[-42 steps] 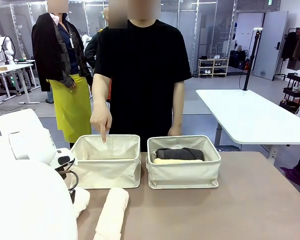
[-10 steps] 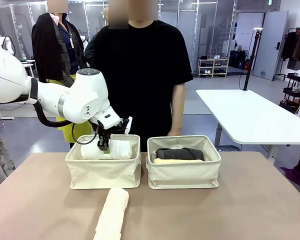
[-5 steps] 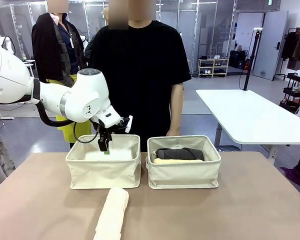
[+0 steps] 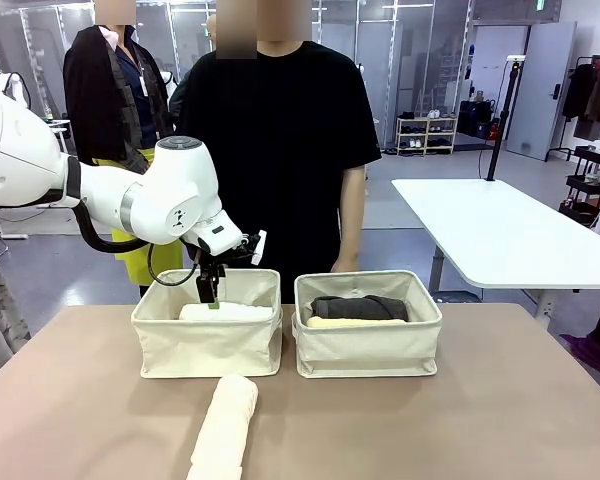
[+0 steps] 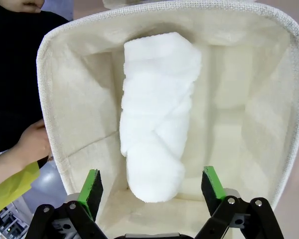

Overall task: Divide the towels into two baskets.
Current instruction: Pick up one hotel-folded towel from the bottom of the table and place it in the Fabric basket indicated by the person.

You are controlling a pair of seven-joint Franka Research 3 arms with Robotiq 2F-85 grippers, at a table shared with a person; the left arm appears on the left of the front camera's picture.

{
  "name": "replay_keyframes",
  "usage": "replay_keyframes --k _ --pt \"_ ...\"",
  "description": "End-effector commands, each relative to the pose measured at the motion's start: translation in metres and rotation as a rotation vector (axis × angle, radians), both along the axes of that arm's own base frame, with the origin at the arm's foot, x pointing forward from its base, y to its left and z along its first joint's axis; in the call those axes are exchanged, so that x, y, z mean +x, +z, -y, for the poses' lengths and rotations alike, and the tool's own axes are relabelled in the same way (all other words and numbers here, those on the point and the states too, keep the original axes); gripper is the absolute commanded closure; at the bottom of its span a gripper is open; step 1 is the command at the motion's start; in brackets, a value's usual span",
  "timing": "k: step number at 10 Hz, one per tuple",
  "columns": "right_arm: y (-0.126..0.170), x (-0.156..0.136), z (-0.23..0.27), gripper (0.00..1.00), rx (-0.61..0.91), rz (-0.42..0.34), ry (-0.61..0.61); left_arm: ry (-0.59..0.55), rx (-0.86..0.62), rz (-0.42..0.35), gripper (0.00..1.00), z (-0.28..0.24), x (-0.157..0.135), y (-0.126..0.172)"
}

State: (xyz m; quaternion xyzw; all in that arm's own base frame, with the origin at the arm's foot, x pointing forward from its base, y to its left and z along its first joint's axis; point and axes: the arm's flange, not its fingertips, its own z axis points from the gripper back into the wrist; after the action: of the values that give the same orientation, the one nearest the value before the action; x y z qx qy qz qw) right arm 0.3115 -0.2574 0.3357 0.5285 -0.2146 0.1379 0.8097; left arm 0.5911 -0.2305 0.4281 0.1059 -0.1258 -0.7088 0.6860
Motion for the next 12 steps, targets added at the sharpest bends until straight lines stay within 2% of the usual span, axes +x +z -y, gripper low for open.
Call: replay_keyframes --k 1,10,11,12 --pt "0.003 -0.003 -0.001 0.0 -0.01 -0.008 0.001 0.004 0.0 0.0 0.0 -0.002 0.001 0.0" --pt "0.003 -0.003 -0.001 0.0 -0.01 -0.008 0.001 0.0 0.0 -0.001 0.0 0.0 0.0 -0.001" --pt "0.003 -0.003 -0.001 0.0 -0.01 -0.008 0.001 -0.025 -0.028 0.015 0.0 0.004 -0.011 0.018" --pt "0.003 -0.003 -0.001 0.0 -0.01 -0.008 0.001 0.038 -0.033 0.04 0.0 0.003 -0.019 0.032"
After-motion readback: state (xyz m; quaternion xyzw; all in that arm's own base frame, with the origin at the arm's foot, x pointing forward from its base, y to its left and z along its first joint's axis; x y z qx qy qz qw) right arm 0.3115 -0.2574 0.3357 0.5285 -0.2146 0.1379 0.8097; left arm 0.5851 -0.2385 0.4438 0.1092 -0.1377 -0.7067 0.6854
